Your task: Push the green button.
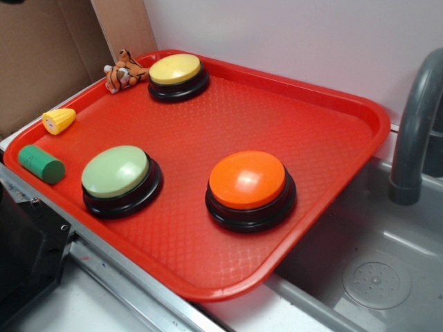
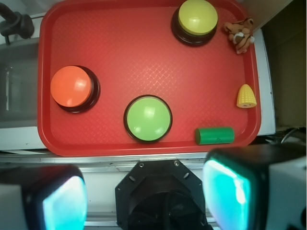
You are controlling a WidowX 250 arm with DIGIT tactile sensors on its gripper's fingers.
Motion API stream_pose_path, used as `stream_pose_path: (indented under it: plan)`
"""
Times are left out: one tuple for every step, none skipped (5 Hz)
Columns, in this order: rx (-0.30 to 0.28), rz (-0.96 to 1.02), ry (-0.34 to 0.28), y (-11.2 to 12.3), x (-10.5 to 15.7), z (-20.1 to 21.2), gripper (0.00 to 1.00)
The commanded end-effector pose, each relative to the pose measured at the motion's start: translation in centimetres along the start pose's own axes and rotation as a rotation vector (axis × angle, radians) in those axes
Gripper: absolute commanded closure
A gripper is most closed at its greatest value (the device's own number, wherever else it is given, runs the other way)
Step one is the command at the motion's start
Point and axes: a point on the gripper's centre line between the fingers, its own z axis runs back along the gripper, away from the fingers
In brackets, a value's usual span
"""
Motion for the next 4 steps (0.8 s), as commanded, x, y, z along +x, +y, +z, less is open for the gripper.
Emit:
stream_pose_path:
  plan:
    - [0.0, 0.0, 0.0, 0.0, 0.0, 0.0, 0.0]
    - [0.063, -0.138, 0.076, 3.8, -0.1, -4.9, 0.0]
    - [0.089, -0.232, 0.039, 4.2, 0.0, -9.1, 0.0]
    - [0.066, -0.306, -0.02, 3.6, 1.3, -12.7, 0.0]
